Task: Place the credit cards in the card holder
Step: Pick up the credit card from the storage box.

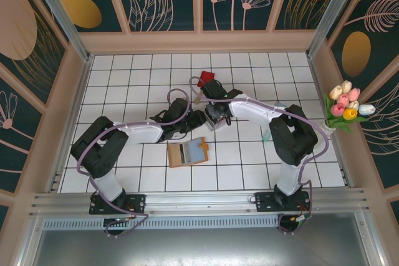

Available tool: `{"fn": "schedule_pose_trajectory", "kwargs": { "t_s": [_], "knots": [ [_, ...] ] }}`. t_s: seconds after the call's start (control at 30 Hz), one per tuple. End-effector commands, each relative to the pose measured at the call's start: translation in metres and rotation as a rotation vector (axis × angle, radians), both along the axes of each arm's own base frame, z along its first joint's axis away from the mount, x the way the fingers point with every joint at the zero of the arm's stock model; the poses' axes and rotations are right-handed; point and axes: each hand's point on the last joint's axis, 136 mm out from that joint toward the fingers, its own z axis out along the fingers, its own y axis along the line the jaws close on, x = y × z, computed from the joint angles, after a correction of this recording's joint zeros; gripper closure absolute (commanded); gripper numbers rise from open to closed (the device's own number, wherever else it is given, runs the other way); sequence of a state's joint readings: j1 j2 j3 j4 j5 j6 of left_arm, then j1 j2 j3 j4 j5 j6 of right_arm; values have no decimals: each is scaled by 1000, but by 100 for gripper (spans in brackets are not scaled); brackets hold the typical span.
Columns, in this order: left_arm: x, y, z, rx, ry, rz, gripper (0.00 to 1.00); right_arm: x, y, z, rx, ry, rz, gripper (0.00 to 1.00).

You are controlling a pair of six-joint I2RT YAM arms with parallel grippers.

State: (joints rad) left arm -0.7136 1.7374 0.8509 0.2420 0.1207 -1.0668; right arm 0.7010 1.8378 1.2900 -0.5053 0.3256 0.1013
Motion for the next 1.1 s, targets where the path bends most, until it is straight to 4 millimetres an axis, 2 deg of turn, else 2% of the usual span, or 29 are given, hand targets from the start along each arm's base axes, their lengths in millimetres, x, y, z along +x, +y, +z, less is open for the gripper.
{"fn": "schedule_pose_trajectory", "kwargs": {
  "t_s": [0.0,0.2,0.3,0.6,0.8,1.07],
  "knots": [
    [10,-10,11,-51,-21,2,43,7,-12,-3,-83,-13,-13,58],
    [11,-12,9,-58,-12,-5,43,8,-14,-6,-102,-9,-10,61],
    [11,-12,8,-59,-11,-5,43,8,-14,-8,-106,-5,-13,65],
    [9,-12,6,-61,-6,-9,43,13,-18,16,-109,-69,-33,69],
    [9,-13,7,-65,-7,-13,43,13,-18,16,-111,-71,-32,74],
    [9,-14,6,-70,-4,-16,43,16,-22,23,-143,-97,-35,73]
  ]
}}
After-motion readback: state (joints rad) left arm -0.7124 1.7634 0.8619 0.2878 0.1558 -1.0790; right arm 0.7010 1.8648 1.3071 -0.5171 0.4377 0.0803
